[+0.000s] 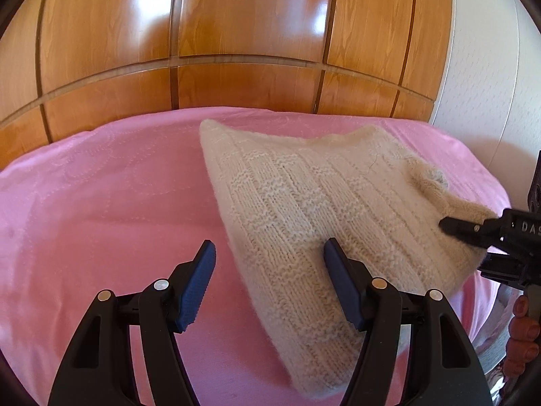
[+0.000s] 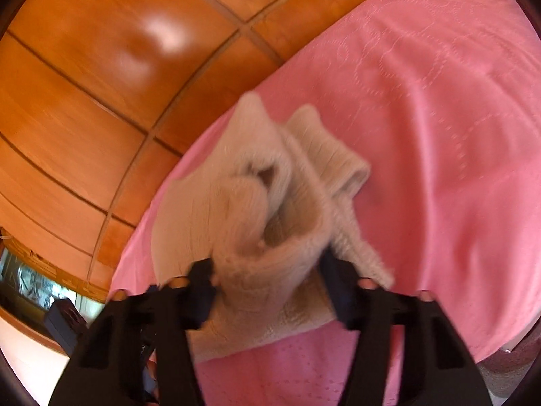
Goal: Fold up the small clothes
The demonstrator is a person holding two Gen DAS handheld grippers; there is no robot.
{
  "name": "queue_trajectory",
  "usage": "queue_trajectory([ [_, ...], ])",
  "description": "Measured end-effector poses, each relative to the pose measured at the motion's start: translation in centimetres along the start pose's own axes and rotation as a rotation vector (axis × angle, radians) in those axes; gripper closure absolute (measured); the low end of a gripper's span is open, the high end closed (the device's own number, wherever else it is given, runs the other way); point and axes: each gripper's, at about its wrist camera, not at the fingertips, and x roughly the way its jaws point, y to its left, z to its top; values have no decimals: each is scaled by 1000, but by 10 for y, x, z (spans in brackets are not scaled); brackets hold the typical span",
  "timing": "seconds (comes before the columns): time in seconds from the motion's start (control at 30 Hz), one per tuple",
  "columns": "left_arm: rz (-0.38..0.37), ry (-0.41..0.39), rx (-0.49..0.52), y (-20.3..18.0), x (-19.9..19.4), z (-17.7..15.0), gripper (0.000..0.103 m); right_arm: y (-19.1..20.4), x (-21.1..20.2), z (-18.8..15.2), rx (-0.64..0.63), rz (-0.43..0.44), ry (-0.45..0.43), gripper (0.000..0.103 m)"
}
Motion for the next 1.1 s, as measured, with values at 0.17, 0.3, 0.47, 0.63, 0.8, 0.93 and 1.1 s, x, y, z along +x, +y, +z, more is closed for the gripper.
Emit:
queue_trajectory([
  [0.17,11,4,9,-2,0,-1,37,4,2,-2,-69,-18,1,79],
  [0.3,6,26,17,-4,-1,3,37,9,-10,-8,-133,-15,-31,88],
  [0.47,36,7,134,-19,-6,1,37,5,-31,-18,-168,-12,-45,90],
  [0.63,21,18,127,-22,-1,-3,37,-20,-22,-28,-129,-53,-20,90],
  [0.8,36,16,140,-25,-1,-2,37,-13,-14,-35,-222,-109,-44,89],
  [0.93,38,16,135,-25,-3,-3,37,-11,-13,-38,-231,-127,-63,83],
  [1.1,37,14,134,-23,-4,-5,37,-3,-36,-27,-212,-144,-154,35],
])
